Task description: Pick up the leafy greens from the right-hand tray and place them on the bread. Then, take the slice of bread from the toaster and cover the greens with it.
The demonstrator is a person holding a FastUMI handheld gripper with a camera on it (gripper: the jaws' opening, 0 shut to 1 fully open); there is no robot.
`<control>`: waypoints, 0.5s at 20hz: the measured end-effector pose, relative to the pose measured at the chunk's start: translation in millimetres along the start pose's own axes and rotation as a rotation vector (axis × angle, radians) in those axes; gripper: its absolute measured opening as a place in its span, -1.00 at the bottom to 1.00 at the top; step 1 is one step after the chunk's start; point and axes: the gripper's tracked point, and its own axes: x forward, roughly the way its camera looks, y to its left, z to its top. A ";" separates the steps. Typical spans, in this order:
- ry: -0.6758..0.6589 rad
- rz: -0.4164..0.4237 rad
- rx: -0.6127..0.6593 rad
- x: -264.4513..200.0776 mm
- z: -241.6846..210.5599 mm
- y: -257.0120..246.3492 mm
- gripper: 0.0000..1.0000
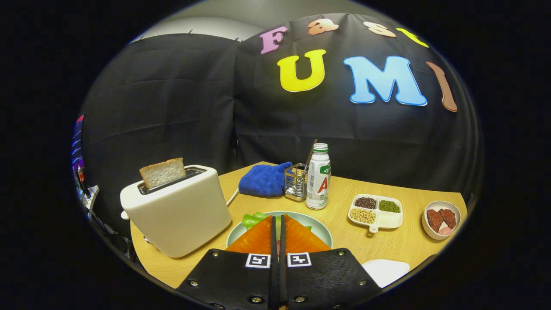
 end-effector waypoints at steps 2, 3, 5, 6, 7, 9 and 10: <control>0.048 0.011 -0.015 8.5 -18.1 3.3 -0.99; 0.070 0.023 -0.012 10.8 -24.9 5.5 -1.00; 0.116 0.019 -0.012 15.2 -39.0 2.9 -0.99; 0.141 0.002 -0.021 16.3 -46.8 -2.4 -1.00; 0.159 0.002 -0.017 17.3 -52.8 -3.5 -0.99; 0.177 0.012 0.014 18.1 -59.7 -1.3 -0.99; 0.182 0.001 0.016 18.6 -61.6 -6.3 -0.99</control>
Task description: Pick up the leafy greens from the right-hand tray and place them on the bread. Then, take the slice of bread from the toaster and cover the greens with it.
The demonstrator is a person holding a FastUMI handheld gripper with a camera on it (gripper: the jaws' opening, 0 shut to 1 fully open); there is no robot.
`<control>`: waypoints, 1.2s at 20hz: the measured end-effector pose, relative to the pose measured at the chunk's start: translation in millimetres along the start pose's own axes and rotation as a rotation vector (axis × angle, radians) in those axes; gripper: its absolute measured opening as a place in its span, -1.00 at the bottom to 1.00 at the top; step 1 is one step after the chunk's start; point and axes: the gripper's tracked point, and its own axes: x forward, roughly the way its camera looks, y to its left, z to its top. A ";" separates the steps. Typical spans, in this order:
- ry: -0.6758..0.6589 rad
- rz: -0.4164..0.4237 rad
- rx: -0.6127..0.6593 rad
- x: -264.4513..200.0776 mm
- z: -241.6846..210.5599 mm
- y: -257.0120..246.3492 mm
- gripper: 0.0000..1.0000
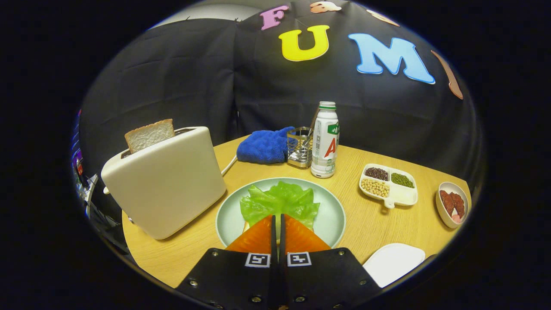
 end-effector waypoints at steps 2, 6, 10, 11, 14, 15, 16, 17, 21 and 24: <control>-0.005 -0.025 -0.008 -1.7 0.1 -5.6 -0.99; 0.001 -0.006 -0.012 -2.2 -5.1 4.7 -0.84; 0.021 -0.009 -0.020 -5.7 -12.1 9.4 -0.79; 0.014 0.002 -0.006 -8.9 -11.2 12.4 -0.72; -0.012 -0.005 -0.015 -22.4 -5.2 14.5 -0.21; -0.042 -0.018 -0.026 -29.4 2.3 15.6 -0.14; -0.076 -0.028 -0.031 -35.8 9.1 19.7 -0.12; -0.113 -0.037 -0.029 -43.5 17.6 25.7 -0.12; -0.253 -0.038 0.031 -71.8 44.4 64.9 -0.12; -0.314 -0.060 0.007 -82.8 56.1 88.5 -0.12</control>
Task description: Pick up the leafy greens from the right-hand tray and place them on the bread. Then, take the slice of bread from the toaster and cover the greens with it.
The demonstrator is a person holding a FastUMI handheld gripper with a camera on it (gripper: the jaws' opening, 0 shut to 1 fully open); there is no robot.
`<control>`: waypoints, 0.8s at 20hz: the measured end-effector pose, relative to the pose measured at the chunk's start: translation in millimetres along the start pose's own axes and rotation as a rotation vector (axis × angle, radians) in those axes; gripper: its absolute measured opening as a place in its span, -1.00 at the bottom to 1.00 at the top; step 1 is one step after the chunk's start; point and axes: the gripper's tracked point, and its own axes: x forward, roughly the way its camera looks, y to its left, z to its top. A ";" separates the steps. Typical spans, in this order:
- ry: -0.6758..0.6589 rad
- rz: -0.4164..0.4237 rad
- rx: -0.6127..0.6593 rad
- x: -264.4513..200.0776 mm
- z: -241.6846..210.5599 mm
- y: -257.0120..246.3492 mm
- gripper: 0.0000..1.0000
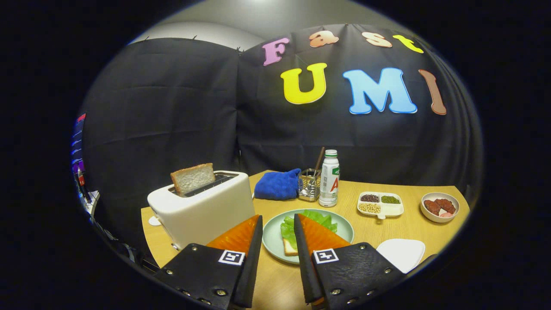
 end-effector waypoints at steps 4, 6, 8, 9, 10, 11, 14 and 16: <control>-0.026 0.007 0.001 -2.6 9.3 33.2 -0.12; -0.035 -0.014 -0.003 -1.4 17.3 47.6 -0.13; -0.043 -0.042 -0.014 2.2 23.3 62.5 -0.11; -0.048 -0.036 -0.021 3.8 26.6 72.9 -0.11; -0.056 -0.021 -0.022 6.9 30.2 84.4 -0.11; -0.063 -0.008 -0.014 9.3 33.7 94.3 -0.11; -0.055 0.021 -0.006 20.3 36.1 122.0 -0.11; -0.047 0.047 -0.019 27.8 35.8 144.1 -0.11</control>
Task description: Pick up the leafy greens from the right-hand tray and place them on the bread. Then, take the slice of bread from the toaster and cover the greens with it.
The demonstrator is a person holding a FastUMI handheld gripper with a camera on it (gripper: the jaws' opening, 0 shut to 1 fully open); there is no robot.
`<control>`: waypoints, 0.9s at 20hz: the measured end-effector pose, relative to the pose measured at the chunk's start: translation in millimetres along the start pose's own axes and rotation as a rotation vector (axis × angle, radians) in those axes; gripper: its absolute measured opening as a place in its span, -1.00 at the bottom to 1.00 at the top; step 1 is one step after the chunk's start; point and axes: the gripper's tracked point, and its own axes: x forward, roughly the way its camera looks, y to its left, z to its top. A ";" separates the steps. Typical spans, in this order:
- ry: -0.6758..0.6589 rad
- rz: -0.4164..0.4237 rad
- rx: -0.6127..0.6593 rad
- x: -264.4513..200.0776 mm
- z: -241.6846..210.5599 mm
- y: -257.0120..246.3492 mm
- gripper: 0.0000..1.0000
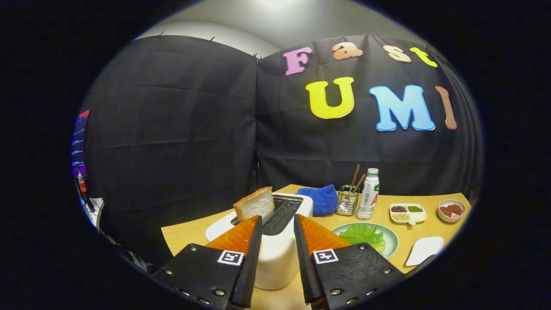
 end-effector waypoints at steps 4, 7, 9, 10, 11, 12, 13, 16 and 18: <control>0.013 -0.005 -0.057 17.9 -1.5 24.7 -0.11; 0.010 -0.023 -0.078 30.0 -1.7 33.3 -0.11; 0.007 -0.031 -0.071 36.4 -1.2 37.6 -0.11; 0.008 -0.039 -0.073 39.4 -1.1 38.7 -0.11; 0.014 -0.051 -0.077 42.0 -1.5 39.2 -0.11; 0.025 -0.067 -0.080 46.9 -5.5 38.1 -0.11; 0.042 -0.091 -0.084 50.9 -9.9 35.2 -0.11; 0.045 -0.149 -0.084 61.7 -10.7 28.7 -0.11; 0.043 -0.157 -0.086 63.7 -9.3 32.2 -0.11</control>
